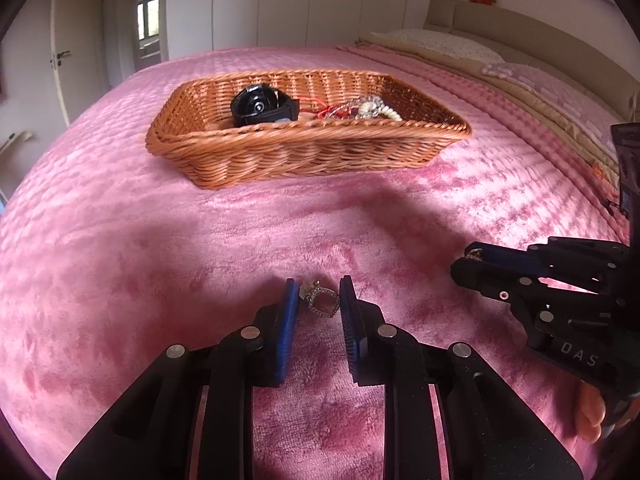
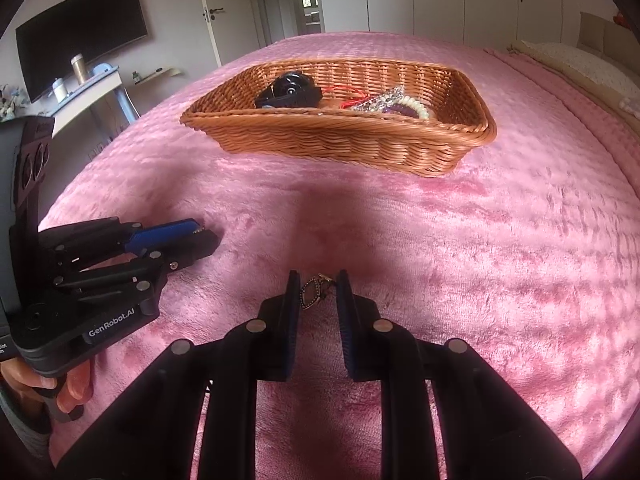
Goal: Organize jewelry
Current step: 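Grasp the gold earring with the left tool while the right tool grasps the other gold earring, then carry both earrings into the wicker basket and open both tools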
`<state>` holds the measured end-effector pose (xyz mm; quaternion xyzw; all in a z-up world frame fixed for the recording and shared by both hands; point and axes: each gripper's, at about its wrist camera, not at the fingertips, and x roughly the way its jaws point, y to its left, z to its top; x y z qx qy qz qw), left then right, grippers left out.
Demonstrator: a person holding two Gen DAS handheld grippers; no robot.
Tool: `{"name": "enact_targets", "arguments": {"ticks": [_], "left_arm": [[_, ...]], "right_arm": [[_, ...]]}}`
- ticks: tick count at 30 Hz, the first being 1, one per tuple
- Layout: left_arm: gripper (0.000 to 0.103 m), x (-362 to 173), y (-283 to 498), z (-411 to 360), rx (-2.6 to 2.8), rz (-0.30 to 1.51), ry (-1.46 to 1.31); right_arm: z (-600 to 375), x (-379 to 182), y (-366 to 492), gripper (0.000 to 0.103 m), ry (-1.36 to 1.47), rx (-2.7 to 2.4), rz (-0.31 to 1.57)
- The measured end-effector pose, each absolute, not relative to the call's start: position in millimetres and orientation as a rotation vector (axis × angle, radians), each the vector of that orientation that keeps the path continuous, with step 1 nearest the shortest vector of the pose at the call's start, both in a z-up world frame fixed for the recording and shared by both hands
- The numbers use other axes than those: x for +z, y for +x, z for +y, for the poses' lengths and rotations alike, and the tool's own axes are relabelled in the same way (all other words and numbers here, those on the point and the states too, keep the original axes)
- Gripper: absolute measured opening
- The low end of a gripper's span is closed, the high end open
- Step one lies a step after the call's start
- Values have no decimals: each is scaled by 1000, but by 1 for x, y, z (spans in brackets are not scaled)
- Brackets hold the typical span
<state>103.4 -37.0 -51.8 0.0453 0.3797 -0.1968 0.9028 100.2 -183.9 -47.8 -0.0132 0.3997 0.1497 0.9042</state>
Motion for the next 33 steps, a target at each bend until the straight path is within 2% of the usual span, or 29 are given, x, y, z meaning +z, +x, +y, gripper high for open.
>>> {"name": "enact_targets", "arguments": {"ticks": [10,17,26,33], "left_arm": [[18,-43,95,-34,-422,725,80],[18,-28,87,-14,-492,651,-40],[18,34,92,-11,-468,570,-65],[18,75,141,-24,-418,526,-50]], "right_arm": [[-186,-38,92,16,-18,318,775],[-193,-28,84,16,14,316,732],[-202,32,82,16,40,302,646],[-200,80,143,16,1,259,607]]}}
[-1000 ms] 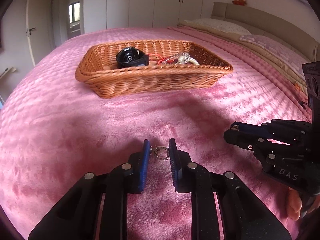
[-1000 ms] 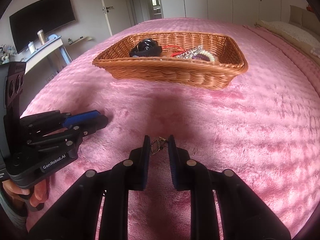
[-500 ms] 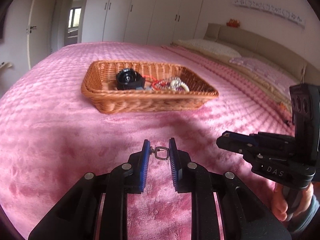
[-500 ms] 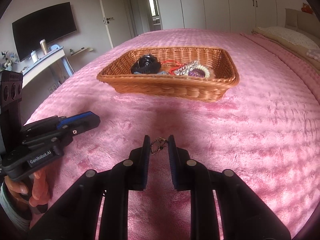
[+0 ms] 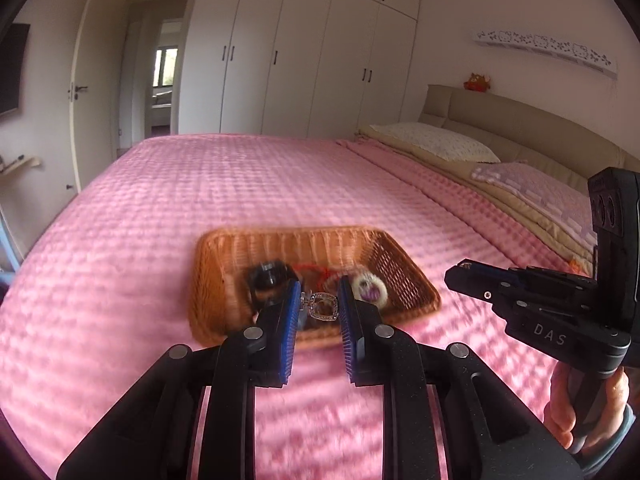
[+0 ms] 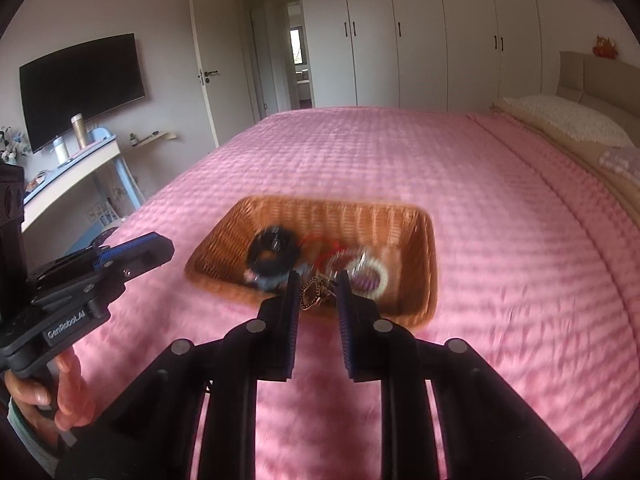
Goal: Organize jewelry
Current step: 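Carry both earrings into the wicker basket and open both tools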
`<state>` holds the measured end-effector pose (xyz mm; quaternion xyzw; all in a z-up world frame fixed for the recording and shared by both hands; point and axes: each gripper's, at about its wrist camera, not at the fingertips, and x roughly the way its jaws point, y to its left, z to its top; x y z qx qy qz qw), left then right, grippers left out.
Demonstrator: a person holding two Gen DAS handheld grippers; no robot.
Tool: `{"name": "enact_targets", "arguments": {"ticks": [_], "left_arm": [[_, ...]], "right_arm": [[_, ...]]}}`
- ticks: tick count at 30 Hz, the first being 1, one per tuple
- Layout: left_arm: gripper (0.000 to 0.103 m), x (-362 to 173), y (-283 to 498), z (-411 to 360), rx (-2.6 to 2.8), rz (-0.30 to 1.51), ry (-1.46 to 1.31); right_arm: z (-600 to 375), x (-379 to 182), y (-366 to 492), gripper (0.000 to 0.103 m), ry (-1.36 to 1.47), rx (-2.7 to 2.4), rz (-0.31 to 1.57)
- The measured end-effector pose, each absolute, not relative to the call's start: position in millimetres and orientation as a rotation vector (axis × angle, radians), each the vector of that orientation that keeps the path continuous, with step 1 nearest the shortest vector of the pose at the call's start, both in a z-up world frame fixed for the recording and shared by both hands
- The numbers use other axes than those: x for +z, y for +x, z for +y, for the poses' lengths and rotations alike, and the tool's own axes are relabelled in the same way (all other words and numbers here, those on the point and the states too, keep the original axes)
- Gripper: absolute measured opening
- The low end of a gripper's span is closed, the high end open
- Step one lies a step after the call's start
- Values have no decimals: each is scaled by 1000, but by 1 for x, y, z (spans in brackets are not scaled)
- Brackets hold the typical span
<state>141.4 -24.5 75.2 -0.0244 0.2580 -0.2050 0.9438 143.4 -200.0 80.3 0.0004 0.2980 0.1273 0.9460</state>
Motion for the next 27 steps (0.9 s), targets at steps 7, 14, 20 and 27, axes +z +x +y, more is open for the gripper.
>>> {"name": "enact_targets", "arguments": {"ticks": [7,14,20,27], "left_arm": [[18,54,223,-30,-364,577,-80],[18,8,263,-15,-300,671,-111],[18,0,265,-13,-306,694,-120],[41,17,254,-5,-346,653,-170]], "right_arm": [[-190,64,235,16,26,240,671],[-182,12,300,16,54,250,807],[-183,-7,312,16,86,240,857],[-185,2,303,45,96,264,844]]}}
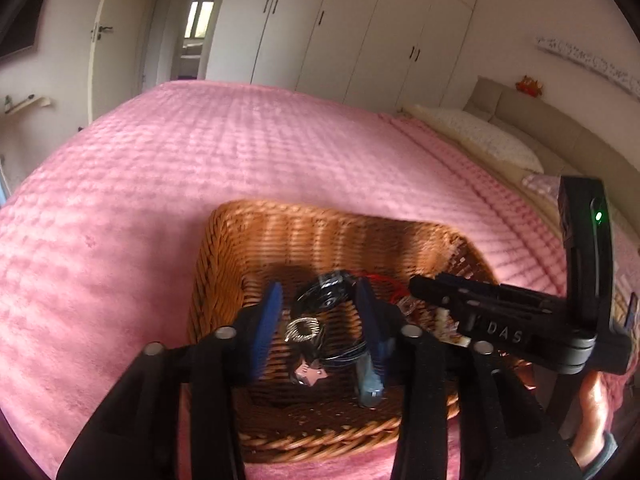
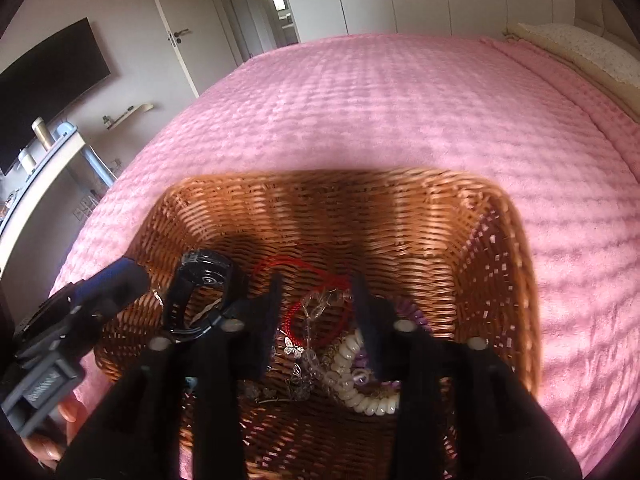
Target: Organize jewelry
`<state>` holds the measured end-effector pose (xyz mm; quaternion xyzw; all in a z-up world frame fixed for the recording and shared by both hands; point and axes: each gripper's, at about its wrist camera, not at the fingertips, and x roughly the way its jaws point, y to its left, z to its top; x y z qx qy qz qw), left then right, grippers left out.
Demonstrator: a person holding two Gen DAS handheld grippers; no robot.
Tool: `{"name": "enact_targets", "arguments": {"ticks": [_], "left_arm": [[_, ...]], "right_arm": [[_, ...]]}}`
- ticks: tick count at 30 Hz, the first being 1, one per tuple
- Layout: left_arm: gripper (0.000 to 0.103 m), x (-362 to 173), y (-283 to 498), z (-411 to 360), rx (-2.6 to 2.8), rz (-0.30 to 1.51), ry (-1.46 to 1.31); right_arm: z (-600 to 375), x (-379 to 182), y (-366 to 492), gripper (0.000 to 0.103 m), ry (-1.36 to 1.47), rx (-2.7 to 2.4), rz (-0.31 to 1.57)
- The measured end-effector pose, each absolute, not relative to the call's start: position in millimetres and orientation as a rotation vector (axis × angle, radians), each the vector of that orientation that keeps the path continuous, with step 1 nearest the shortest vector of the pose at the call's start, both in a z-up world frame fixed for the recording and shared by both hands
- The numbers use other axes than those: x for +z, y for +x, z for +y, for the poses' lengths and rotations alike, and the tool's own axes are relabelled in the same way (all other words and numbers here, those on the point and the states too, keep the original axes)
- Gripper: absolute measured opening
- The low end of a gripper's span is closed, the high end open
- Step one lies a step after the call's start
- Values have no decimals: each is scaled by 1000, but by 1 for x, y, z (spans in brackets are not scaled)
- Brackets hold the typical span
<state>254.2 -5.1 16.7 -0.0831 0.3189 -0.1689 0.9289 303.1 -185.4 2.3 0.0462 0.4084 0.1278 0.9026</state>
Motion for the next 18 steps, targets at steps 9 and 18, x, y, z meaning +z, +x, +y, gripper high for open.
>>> {"name": "enact_targets", "arguments": {"ticks": [9,18], "left_arm": [[50,56,193,5,-379,577,-170],[66,65,93,8,-290,478,-77]], "right_arm": [[-195,38,239,45,88,296,773],[-200,55,108,62,34,248,551]]}}
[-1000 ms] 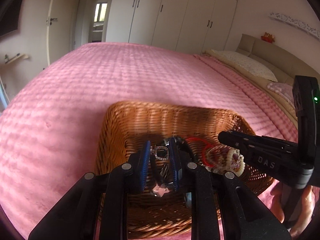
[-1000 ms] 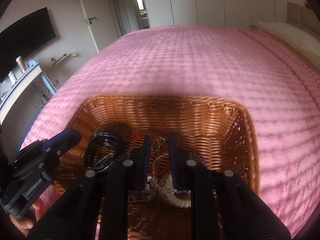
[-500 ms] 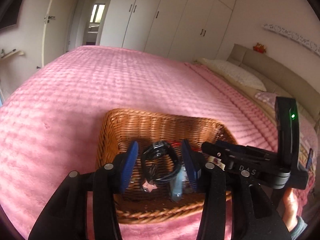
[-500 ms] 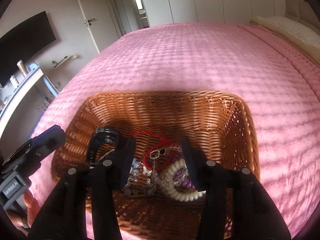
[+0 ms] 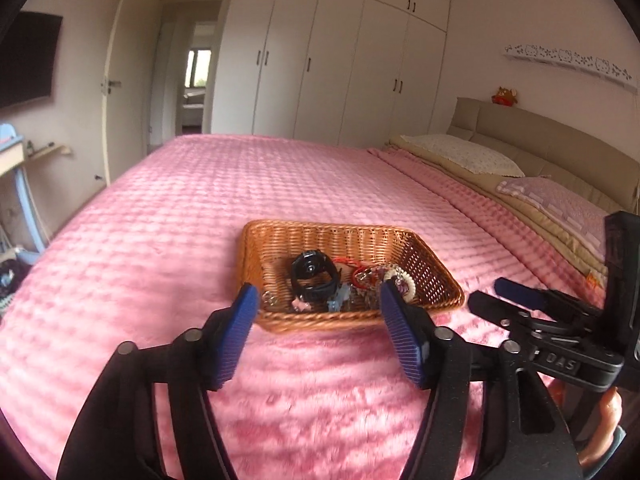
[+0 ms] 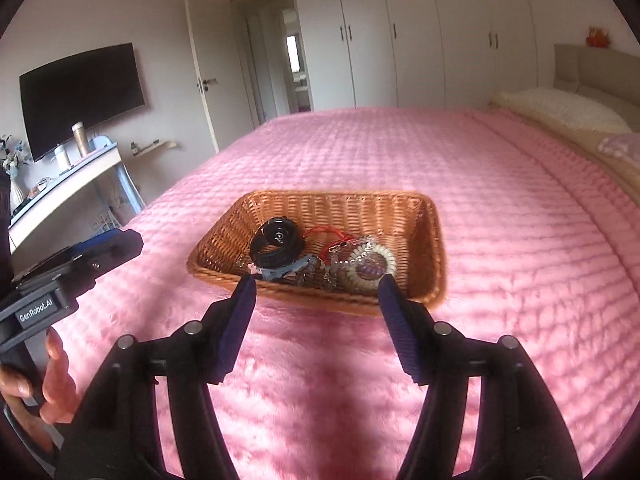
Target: Organize jewelry
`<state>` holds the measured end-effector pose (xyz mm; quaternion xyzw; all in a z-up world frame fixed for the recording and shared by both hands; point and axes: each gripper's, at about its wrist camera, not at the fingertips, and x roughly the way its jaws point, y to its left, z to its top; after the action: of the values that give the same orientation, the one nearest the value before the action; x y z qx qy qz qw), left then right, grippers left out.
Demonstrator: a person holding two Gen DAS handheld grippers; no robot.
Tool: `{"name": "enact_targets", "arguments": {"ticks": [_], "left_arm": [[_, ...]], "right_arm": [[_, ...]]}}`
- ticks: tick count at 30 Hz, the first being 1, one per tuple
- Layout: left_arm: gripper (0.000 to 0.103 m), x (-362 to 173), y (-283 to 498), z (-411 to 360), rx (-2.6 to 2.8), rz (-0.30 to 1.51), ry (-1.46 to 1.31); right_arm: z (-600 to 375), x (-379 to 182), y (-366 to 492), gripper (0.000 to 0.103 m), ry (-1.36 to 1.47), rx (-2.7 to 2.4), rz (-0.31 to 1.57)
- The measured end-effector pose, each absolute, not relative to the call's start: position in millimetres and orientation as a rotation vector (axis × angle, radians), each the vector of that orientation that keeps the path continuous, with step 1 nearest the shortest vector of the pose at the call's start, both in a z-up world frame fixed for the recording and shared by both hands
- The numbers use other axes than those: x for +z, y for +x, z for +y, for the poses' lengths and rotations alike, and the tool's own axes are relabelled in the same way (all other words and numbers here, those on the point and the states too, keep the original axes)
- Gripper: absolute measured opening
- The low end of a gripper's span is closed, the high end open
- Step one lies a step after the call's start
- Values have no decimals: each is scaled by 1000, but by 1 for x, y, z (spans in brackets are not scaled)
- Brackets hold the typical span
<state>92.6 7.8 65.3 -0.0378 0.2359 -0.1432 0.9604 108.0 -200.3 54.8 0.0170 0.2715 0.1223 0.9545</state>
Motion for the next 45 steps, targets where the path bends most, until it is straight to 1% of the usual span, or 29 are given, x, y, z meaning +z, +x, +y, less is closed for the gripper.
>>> {"name": "enact_targets", "arguments": {"ticks": [2,4,5,6,7,11,12,15,18,22,23,24,25,45], "left_arm": [[67,63,75,9,-260,448,-57],[67,60,58,6,-219,419,-28],[68,58,50,5,-195,401,-23],[71,55,43,4,-182,383,-23],[74,50,35,3,-166,357,-26],[76,42,20,-4,-90,265,-7],[79,40,19,-6,-74,248,2],[80,34,18,-7,-44,209,-2],[83,21,21,-4,-25,218,-20],[84,10,27,-6,-8,263,1],[86,9,27,-5,-5,265,-2],[90,9,28,-3,-1,268,-10],[91,7,29,-2,2,275,-16],[91,4,30,-8,-1,282,23]], "right_arm": [[-204,56,85,69,29,221,486],[-208,54,63,82,31,210,409],[-210,52,53,85,32,216,370],[-210,48,43,89,20,204,325],[-211,45,37,89,-6,179,297],[-203,40,27,89,-65,142,236],[-201,40,26,89,-70,134,225],[-202,34,25,89,-63,116,220],[-207,24,30,89,-52,101,254],[-209,13,39,89,-40,100,300],[-208,10,40,89,-44,99,306],[-206,7,42,89,-50,99,315],[-205,5,44,89,-53,105,325],[-214,-6,56,89,-1,123,396]]}}
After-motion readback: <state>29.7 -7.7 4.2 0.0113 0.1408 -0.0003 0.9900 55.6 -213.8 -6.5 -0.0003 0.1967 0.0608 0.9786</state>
